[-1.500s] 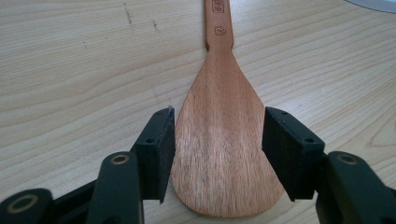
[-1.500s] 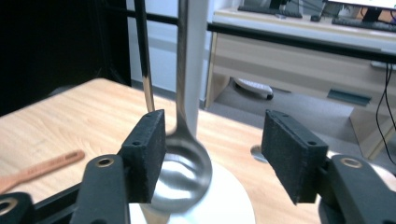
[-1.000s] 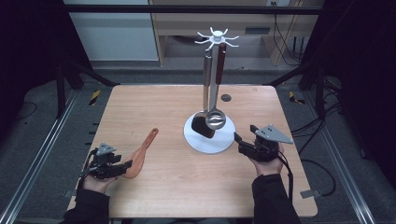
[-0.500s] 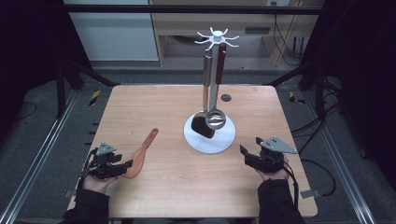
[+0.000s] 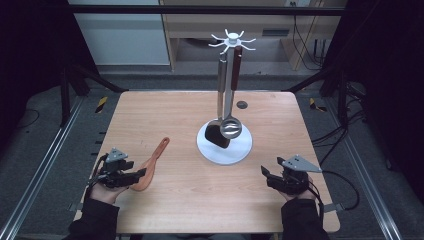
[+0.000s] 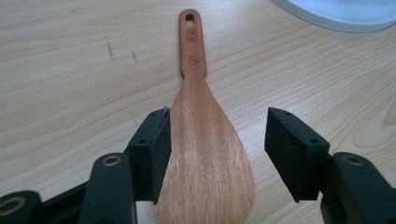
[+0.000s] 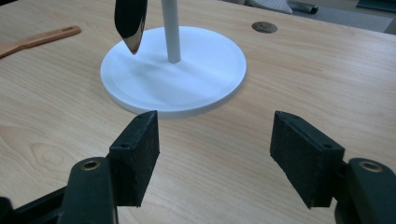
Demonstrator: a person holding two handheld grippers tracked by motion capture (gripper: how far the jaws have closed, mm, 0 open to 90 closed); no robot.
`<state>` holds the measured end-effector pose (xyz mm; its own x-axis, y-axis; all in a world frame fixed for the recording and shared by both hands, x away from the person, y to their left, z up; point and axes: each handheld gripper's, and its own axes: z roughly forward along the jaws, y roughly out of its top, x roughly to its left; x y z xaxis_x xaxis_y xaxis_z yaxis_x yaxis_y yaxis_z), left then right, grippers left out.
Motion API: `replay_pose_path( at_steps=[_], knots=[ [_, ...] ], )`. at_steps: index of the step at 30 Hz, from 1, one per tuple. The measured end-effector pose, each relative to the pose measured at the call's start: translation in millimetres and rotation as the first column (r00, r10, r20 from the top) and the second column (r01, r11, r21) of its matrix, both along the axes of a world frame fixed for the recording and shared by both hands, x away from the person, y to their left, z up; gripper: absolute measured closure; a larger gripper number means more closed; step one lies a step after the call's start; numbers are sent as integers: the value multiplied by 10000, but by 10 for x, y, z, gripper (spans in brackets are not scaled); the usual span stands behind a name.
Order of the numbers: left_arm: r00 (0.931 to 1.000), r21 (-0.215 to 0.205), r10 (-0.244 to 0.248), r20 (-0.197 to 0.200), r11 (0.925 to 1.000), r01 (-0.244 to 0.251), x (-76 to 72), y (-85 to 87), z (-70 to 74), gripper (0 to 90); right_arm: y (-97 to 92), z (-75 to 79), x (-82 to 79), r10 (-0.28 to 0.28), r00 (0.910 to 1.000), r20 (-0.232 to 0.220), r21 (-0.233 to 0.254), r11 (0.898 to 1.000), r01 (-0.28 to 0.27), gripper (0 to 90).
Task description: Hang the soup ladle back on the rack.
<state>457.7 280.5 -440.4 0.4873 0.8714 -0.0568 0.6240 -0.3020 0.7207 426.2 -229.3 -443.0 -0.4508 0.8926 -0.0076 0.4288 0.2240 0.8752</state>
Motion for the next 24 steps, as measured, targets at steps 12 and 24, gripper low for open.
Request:
replay_pose_path(
  at_steps=[12, 24],
  knots=[
    [9999, 187, -118, -47, 9998, 118, 24, -47, -9, 410, 10, 65, -64, 27, 9998, 218, 19, 10000, -27, 404],
    [9998, 110, 72, -187, 9999, -69, -28, 10, -90, 413, 38, 459, -31, -54, 9945, 1042, 630, 9980, -11, 702]
  ],
)
